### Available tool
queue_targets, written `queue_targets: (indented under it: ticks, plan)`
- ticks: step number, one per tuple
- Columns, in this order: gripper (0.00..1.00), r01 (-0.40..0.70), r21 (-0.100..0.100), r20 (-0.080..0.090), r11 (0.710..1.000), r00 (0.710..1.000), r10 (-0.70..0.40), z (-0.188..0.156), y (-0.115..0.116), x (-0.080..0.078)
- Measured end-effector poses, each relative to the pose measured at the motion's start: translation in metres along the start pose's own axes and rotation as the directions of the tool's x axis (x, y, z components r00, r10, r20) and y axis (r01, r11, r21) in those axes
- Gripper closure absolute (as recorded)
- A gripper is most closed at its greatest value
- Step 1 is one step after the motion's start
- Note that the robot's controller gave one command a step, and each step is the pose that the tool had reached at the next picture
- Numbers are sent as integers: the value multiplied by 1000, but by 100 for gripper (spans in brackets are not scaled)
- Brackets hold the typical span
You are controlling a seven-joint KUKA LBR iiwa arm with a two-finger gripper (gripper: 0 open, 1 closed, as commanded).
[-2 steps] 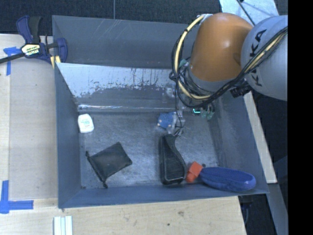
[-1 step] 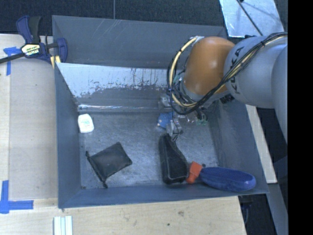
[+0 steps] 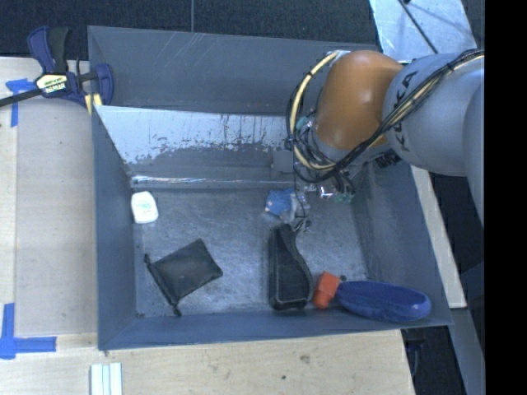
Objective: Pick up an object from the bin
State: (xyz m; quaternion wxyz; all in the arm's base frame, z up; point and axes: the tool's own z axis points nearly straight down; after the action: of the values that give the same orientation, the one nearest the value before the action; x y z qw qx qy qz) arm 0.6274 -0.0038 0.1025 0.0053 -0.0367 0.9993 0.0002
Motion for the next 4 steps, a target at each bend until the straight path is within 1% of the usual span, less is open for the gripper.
queue_targets:
  ticks: [1,2,3,4]
  plan:
    - [0,-222,1,-3,975,975,222,2,9,0]
    - [0,-253,-3,-1,968,968,253,28,14,0]
    - [0,-251,2,-9,968,968,251,27,13,-1]
    - [100,-251,2,-8,968,968,251,27,13,-1]
